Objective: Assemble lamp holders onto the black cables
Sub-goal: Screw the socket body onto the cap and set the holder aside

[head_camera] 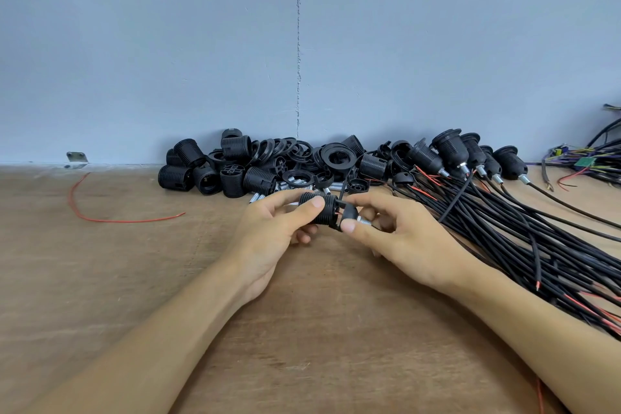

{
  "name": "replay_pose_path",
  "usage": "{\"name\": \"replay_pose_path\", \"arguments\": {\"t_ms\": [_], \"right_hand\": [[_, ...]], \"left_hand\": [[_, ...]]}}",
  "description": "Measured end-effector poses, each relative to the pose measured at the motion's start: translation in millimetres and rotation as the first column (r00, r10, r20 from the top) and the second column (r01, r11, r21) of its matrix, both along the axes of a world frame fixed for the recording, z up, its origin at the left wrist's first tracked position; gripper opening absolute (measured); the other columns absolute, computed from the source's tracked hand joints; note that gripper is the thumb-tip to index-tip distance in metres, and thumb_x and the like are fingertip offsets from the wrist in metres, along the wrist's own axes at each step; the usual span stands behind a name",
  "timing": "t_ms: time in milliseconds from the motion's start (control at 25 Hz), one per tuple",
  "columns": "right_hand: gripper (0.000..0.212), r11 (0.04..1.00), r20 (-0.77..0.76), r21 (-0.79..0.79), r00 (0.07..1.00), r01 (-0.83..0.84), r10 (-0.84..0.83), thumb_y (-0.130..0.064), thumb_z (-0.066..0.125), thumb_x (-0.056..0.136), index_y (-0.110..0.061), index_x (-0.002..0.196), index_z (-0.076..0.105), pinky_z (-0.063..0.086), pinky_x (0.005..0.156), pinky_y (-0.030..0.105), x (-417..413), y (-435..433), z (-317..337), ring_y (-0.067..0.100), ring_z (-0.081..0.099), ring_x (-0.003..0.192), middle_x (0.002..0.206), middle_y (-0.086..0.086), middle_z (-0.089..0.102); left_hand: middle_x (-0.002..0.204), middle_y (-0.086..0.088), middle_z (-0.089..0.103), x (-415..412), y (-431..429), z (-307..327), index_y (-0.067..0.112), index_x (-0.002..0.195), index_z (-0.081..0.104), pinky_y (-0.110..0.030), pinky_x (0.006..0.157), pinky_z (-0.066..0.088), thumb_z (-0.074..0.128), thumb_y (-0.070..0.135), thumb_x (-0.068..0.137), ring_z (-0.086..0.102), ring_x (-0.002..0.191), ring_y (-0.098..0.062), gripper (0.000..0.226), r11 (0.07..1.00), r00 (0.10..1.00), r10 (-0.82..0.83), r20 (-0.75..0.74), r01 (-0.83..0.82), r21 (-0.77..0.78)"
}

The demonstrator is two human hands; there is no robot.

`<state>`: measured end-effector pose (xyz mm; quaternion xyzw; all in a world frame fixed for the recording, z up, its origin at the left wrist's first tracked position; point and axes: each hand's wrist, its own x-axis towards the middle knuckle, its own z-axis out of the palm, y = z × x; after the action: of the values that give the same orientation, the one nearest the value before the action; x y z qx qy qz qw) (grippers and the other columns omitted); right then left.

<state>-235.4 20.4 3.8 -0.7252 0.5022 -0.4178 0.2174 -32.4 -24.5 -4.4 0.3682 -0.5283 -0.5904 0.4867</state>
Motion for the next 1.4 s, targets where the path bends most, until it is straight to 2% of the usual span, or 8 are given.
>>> {"name": "replay_pose_path", "arguments": {"t_ms": [160, 320, 440, 600, 760, 920, 1200, 1400], "right_hand": [[0.034, 0.998, 0.005, -0.027, 0.998, 0.065, -0.065, -0.045, 0.08, 0.078, -0.04, 0.109, 0.066, 0.05, 0.075, 0.029, -0.1, -2.0, -2.9, 0.019, 0.059, 0.074, 0.08, -0.009, 0.062], [0.023, 0.997, -0.024, -0.057, 0.998, 0.054, -0.056, -0.045, 0.072, 0.088, -0.034, 0.108, 0.068, 0.05, 0.075, 0.024, -1.9, -2.4, -2.8, 0.002, 0.059, 0.073, 0.078, -0.014, 0.063], [0.014, 0.996, -0.05, -0.078, 0.998, 0.045, -0.049, -0.045, 0.065, 0.093, -0.033, 0.1, 0.068, 0.049, 0.071, 0.032, -0.6, -0.3, -1.5, 0.01, 0.058, 0.07, 0.076, -0.007, 0.062], [0.018, 0.993, -0.072, -0.104, 0.995, 0.062, -0.07, -0.047, 0.064, 0.093, -0.032, 0.099, 0.07, 0.049, 0.075, 0.038, 0.0, 0.1, 0.1, 0.017, 0.059, 0.074, 0.077, -0.003, 0.063], [0.016, 0.989, -0.078, -0.121, 0.992, 0.09, -0.099, -0.043, 0.068, 0.091, -0.031, 0.101, 0.072, 0.049, 0.071, 0.028, -1.3, -0.8, -1.3, 0.016, 0.062, 0.074, 0.08, -0.004, 0.066], [0.015, 0.984, -0.055, -0.128, 0.99, 0.122, -0.13, -0.038, 0.071, 0.09, -0.032, 0.104, 0.072, 0.041, 0.061, 0.01, -4.5, -2.4, -1.8, 0.007, 0.063, 0.074, 0.083, -0.011, 0.069], [0.026, 0.99, -0.141, -0.123, 0.986, 0.071, -0.088, -0.043, 0.068, 0.092, -0.037, 0.117, 0.068, 0.053, 0.07, 0.028, -6.6, -3.6, -2.6, 0.012, 0.067, 0.085, 0.099, -0.012, 0.072], [0.031, 0.977, -0.163, -0.2, 0.981, 0.07, -0.104, -0.04, 0.069, 0.089, -0.038, 0.12, 0.067, 0.046, 0.066, 0.016, -6.3, -2.9, -1.9, 0.011, 0.06, 0.074, 0.096, -0.006, 0.071]], "left_hand": [[0.087, -0.004, 0.076, -0.9, -0.4, 0.5, 0.008, 0.109, 0.075, -0.022, 0.061, 0.052, 0.081, 0.04, 0.065, 0.064, 0.067, -0.012, 0.055, 1.0, 1.0, 0.002, 0.015, -0.002, 0.009], [0.082, -0.005, 0.075, -2.8, -0.5, 1.8, 0.005, 0.095, 0.077, -0.023, 0.056, 0.052, 0.081, 0.044, 0.067, 0.063, 0.06, -0.014, 0.048, 0.999, 1.0, 0.024, 0.019, -0.025, 0.037], [0.086, -0.01, 0.077, -3.9, 0.3, 3.6, 0.003, 0.095, 0.077, -0.023, 0.054, 0.051, 0.081, 0.05, 0.066, 0.063, 0.058, -0.016, 0.055, 0.998, 0.998, 0.033, 0.045, -0.035, 0.054], [0.093, -0.015, 0.078, -4.5, 0.4, 4.1, 0.003, 0.099, 0.076, -0.024, 0.056, 0.052, 0.08, 0.055, 0.066, 0.063, 0.06, -0.017, 0.061, 0.997, 0.997, 0.044, 0.068, -0.049, 0.061], [0.079, -0.008, 0.074, -5.9, 1.3, 2.8, 0.005, 0.095, 0.076, -0.025, 0.058, 0.054, 0.081, 0.048, 0.071, 0.065, 0.061, -0.016, 0.05, 0.997, 0.996, 0.07, 0.049, -0.072, 0.034], [0.083, -0.004, 0.076, -2.5, 1.4, 3.8, 0.005, 0.104, 0.074, -0.023, 0.062, 0.056, 0.08, 0.041, 0.068, 0.068, 0.068, -0.018, 0.052, 0.999, 0.999, 0.036, -0.006, -0.036, 0.041], [0.091, -0.009, 0.077, -0.7, 2.1, 2.0, 0.008, 0.108, 0.075, -0.024, 0.067, 0.057, 0.08, 0.032, 0.068, 0.07, 0.074, -0.021, 0.046, 1.0, 1.0, -0.009, -0.01, 0.009, -0.004], [0.093, -0.01, 0.078, 0.7, 0.1, 1.4, 0.011, 0.106, 0.077, -0.024, 0.068, 0.058, 0.08, 0.031, 0.068, 0.072, 0.076, -0.022, 0.043, 1.0, 0.999, -0.025, -0.033, 0.025, 0.001]]}}
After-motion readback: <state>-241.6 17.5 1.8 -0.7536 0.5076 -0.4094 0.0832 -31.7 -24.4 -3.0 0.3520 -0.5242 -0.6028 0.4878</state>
